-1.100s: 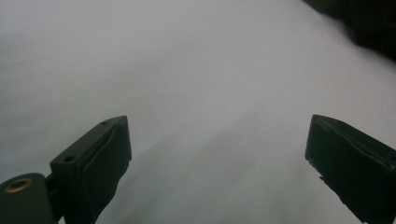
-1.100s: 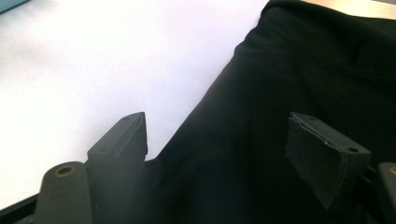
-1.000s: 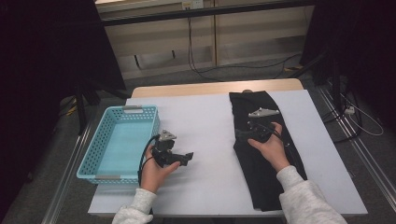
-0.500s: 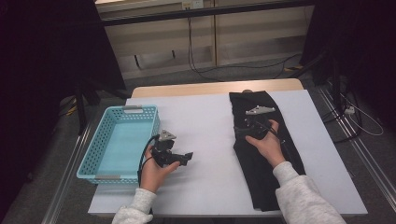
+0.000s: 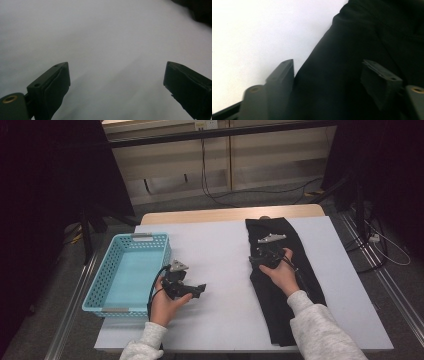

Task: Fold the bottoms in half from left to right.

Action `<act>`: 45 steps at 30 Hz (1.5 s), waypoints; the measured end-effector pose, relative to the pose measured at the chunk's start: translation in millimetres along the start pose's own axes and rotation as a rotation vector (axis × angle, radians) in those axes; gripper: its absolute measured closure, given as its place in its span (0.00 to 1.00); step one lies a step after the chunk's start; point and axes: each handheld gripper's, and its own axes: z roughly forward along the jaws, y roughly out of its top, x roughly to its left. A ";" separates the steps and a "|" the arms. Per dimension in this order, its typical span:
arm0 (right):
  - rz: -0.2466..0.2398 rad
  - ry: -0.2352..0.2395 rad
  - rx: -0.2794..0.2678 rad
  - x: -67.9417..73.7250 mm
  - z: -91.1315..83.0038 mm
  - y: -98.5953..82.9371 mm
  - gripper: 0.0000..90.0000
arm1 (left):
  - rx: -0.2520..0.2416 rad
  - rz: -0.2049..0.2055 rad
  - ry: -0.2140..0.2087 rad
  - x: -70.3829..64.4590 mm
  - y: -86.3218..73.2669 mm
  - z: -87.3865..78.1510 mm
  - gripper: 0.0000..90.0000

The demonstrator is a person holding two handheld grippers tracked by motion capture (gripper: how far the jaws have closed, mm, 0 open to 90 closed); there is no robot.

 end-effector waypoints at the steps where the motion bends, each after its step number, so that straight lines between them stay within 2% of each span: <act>1: -0.003 0.000 0.000 0.3 0.2 0.1 0.34 | 0.000 -0.002 -0.002 0.1 -0.4 -0.2 0.08; 3: -0.001 0.003 -0.001 0.0 0.2 0.1 0.38 | 0.002 0.001 0.003 -0.3 -0.8 -0.5 0.08; 6: 0.002 0.004 -0.007 -2.2 -0.9 -0.2 0.52 | 0.004 0.002 -0.001 -1.0 -1.0 -0.9 0.08; 11: 0.010 -0.008 -0.013 -5.0 -2.2 -0.8 0.66 | 0.004 0.003 0.000 -1.2 -0.9 -0.5 0.08; 14: 0.008 -0.013 -0.019 -6.9 -2.7 -1.3 0.82 | 0.003 0.003 -0.001 -1.9 -0.5 0.3 0.08; 18: 0.022 -0.005 -0.023 -12.0 -3.3 -2.0 0.92 | -0.001 0.002 -0.003 -2.3 0.0 0.3 0.08; 22: 0.021 0.009 -0.027 -13.9 -4.2 -2.3 0.94 | 0.001 0.006 0.000 -2.7 0.1 1.0 0.08; 24: -0.013 0.004 -0.027 -11.4 -4.5 -2.2 0.94 | -0.003 0.009 0.001 -2.9 0.6 1.0 0.08; 29: -0.046 0.050 -0.032 -3.4 -7.4 -0.5 0.95 | -0.006 0.002 -0.004 -3.1 1.9 1.3 0.08; 38: -0.182 0.162 -0.006 35.3 -7.8 1.5 0.95 | -0.008 0.003 -0.004 -3.8 3.6 2.0 0.08; 45: -0.221 0.254 -0.011 58.2 -11.6 1.1 0.95 | -0.010 0.001 -0.004 -3.8 4.8 2.4 0.08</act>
